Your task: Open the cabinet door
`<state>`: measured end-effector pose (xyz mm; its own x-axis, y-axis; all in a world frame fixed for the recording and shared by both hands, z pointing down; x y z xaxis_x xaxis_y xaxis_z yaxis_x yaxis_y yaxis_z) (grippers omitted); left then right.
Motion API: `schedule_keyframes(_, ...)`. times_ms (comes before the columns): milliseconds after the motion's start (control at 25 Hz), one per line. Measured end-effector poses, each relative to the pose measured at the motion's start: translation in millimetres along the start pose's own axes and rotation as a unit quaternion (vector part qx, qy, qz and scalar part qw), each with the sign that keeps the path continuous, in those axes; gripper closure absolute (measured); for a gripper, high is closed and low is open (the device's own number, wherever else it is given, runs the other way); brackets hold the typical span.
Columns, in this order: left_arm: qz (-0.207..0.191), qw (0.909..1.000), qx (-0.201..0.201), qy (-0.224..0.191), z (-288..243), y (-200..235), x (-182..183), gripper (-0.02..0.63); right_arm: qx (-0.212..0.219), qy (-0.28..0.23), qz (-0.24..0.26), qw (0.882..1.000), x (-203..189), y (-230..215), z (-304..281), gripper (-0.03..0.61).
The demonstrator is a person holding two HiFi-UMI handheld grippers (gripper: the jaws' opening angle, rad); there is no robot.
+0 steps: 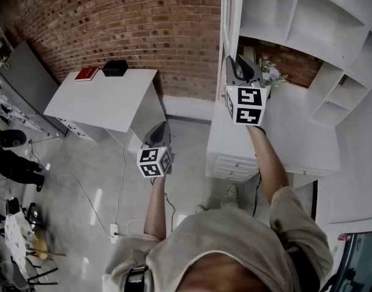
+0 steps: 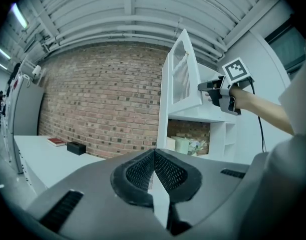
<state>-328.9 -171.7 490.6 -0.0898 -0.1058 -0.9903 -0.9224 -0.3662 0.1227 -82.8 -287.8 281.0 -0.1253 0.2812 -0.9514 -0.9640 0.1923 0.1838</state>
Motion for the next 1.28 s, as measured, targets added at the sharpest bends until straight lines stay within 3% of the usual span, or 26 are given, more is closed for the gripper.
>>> schedule_keyframes(520, 0.001, 1.0000, 0.003, -0.004, 5.7, 6.5, -3.7, 0.588, 0.037, -0.006, 0.000, 0.999, 2.1, 35.1, -3.6, 0.503)
schedule_keyframes(840, 0.003, 1.0000, 0.004, -0.006, -3.3, -0.8, -2.5, 0.588, 0.054, -0.014, 0.011, 0.998, -0.2, 44.4, 3.7, 0.566)
schedule_keyframes(1280, -0.008, 0.9999, -0.003, 0.012, -27.5, -25.2, 4.3, 0.588, 0.062, -0.008, -0.017, 0.998, -43.8, 2.2, 25.0, 0.566)
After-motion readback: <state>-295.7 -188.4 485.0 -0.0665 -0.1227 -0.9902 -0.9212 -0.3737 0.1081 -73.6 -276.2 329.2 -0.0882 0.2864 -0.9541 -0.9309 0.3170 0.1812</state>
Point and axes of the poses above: the fingertips, and each gripper's own axes: z backward along the fingers, y to its left, x out of its top, the point moved 7 cm from there along z, backward along the fingers, and after that the axes turned 11 degrees about -x, right-handed, at the moved point
